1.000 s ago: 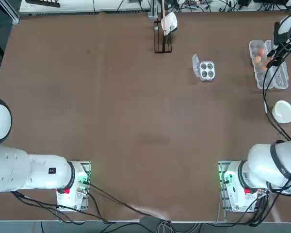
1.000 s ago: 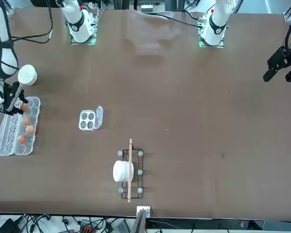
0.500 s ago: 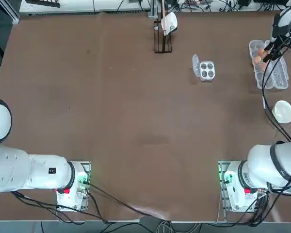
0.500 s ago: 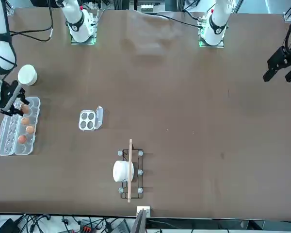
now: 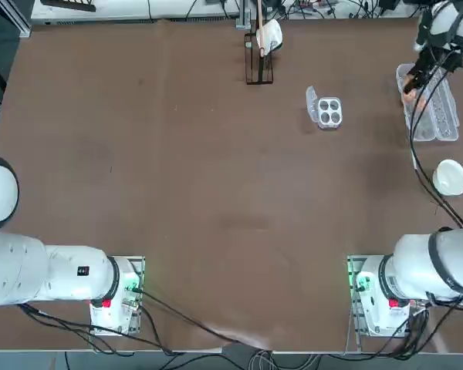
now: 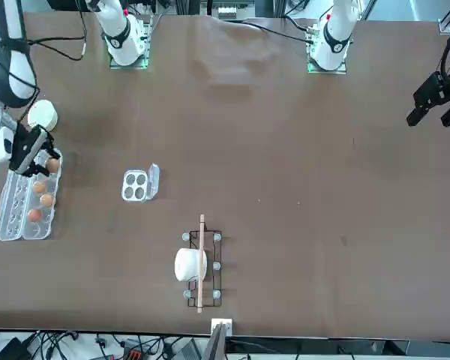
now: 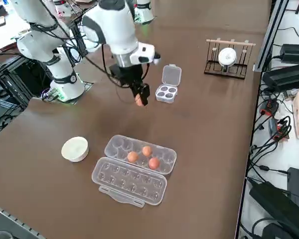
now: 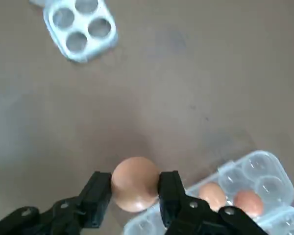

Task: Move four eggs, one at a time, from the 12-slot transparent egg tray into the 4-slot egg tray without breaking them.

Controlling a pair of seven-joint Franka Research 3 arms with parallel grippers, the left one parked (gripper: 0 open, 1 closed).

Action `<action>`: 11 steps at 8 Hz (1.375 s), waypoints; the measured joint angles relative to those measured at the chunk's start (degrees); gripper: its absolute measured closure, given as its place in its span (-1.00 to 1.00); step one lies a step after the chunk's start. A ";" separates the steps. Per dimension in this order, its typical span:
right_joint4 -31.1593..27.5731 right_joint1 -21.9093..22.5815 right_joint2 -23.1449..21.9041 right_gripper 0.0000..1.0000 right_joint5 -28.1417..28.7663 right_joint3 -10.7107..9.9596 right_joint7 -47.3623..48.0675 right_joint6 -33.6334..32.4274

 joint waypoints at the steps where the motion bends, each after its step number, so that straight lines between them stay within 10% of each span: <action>1: -0.04 2.28 -0.21 -0.13 0.01 0.06 4.31 -0.16; 11: -6.11 25.26 1.78 -0.13 0.12 0.39 46.12 10.53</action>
